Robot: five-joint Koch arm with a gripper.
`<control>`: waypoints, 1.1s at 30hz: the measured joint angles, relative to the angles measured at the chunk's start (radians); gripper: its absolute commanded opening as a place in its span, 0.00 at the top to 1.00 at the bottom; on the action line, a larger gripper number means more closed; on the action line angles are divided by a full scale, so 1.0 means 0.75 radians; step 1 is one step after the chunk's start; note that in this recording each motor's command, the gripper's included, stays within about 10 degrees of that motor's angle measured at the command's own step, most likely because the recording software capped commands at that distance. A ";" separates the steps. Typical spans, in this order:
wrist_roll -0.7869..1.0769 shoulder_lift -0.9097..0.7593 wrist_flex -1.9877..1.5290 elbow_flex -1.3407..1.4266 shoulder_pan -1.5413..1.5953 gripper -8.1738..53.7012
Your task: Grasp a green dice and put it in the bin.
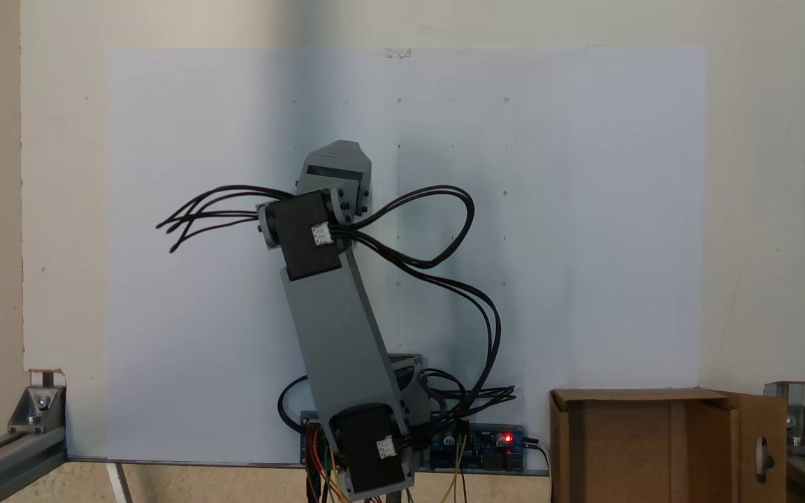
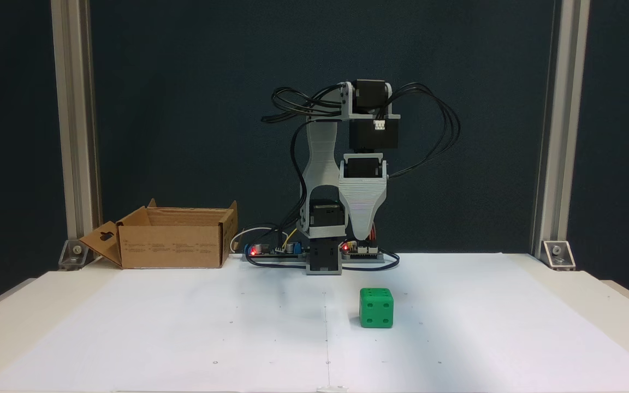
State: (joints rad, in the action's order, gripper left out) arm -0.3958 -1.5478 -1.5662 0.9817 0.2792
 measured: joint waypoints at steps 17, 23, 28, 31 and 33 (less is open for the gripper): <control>-0.008 0.022 0.157 0.231 0.033 0.19; -0.008 0.082 0.194 0.247 0.045 0.19; -0.008 0.119 0.211 0.250 0.070 0.19; -0.008 0.139 0.225 0.274 0.067 0.19; -0.008 0.151 0.245 0.274 0.070 0.19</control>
State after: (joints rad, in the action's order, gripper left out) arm -0.4019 -1.4343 -1.3821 1.1873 0.3313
